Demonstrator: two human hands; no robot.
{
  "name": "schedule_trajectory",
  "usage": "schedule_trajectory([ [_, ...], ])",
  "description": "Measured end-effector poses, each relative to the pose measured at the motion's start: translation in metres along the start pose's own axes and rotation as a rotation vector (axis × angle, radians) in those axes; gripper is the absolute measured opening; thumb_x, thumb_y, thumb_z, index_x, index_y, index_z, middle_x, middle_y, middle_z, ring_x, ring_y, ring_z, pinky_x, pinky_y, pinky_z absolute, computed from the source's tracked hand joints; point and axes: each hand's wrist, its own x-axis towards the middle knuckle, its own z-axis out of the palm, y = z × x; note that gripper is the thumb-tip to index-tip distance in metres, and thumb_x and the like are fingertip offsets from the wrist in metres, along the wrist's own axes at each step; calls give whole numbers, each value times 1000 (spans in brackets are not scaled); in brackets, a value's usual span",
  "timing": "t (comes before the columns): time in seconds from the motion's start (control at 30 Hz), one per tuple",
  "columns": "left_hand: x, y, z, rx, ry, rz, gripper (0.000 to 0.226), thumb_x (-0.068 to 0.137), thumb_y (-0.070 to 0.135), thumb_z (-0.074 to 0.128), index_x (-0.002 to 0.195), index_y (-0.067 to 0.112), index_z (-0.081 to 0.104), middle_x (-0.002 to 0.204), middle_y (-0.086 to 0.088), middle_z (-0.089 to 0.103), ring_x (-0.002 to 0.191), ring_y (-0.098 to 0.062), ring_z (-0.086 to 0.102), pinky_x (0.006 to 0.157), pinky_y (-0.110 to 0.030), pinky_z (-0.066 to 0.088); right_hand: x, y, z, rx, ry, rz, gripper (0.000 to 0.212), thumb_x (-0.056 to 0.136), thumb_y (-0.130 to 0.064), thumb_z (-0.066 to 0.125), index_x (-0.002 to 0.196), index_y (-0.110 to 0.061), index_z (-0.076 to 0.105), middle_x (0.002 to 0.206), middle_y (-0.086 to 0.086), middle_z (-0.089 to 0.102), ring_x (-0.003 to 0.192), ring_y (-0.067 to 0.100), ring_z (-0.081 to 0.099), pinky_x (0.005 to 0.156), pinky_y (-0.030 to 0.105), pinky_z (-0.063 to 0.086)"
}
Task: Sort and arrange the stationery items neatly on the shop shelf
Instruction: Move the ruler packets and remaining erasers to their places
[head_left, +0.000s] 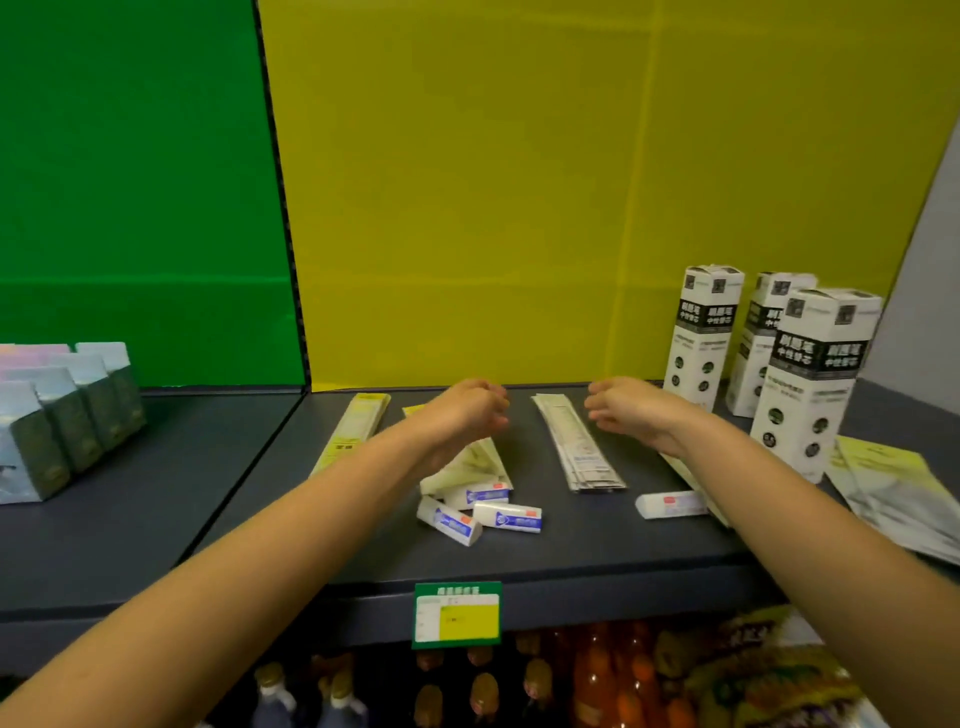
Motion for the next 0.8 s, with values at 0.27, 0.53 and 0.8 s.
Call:
schedule_trajectory([
  [0.27, 45, -4, 62, 94, 12, -120, 39, 95, 14, 37, 128, -5, 42, 131, -20, 49, 121, -28, 46, 104, -35, 32, 25, 17, -1, 292, -141, 130, 21, 92, 2, 41, 78, -13, 48, 85, 3, 54, 101, 17, 55, 106, 28, 38],
  [0.53, 57, -2, 84, -80, 53, -171, 47, 99, 27, 25, 136, -1, 36, 143, -19, 41, 127, -28, 43, 108, -35, 29, 20, 14, -1, 340, -223, 67, 43, 95, -7, 38, 138, 0, 36, 143, 14, 43, 132, 22, 40, 109, 31, 31],
  [0.8, 40, -16, 95, -260, -19, -165, 50, 100, 33, 24, 143, 9, 25, 149, -10, 34, 138, -20, 32, 104, -30, 34, -4, 25, -9, 625, -403, 65, 55, 100, -33, 32, 145, -4, 22, 151, 14, 30, 137, 21, 34, 110, 34, 31],
])
